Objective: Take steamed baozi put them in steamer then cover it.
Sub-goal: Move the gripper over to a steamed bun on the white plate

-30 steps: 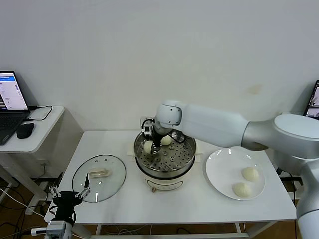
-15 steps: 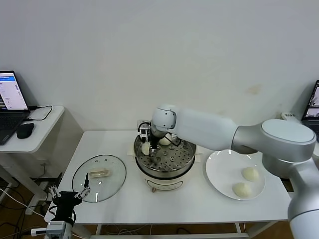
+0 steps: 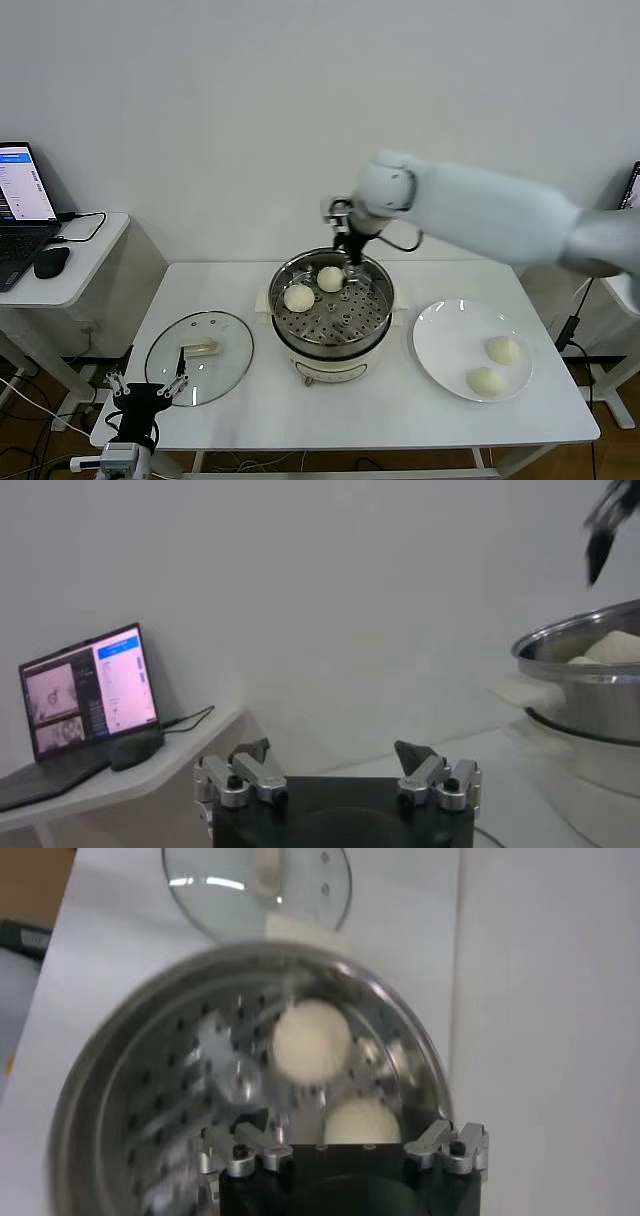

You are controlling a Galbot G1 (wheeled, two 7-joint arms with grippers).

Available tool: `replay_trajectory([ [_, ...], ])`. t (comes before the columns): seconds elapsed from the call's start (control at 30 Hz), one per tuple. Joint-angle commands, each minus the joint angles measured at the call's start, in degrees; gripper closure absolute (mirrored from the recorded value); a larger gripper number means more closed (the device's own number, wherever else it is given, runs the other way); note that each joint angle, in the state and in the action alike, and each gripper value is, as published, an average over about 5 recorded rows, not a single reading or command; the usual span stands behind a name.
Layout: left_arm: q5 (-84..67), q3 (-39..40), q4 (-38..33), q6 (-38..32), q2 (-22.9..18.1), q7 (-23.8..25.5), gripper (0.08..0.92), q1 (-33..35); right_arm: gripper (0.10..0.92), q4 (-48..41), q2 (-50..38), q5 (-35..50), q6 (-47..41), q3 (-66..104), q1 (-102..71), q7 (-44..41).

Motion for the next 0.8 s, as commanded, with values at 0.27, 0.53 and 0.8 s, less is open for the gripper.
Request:
replay_trajectory([
  [0.27, 0.86, 1.39, -0.72, -0.02, -0.14, -0.06, 0.177, 0.59, 0.202, 20.87, -40.01, -19.02, 13.68, 0.16, -2.15, -10.97],
  [0.53, 1.21, 1.13, -0.66, -0.19, -0.30, -0.18, 0.177, 1.22, 0.203, 18.87, -45.22, -27.31, 17.52, 19.35, -26.23, -10.56],
  [0.8, 1.72, 1.15, -0.36, -0.68, -0.94, -0.23, 0.177, 2.13, 0.202, 15.70, -42.65, -32.45, 19.42, 35.23, -46.33, -9.66],
])
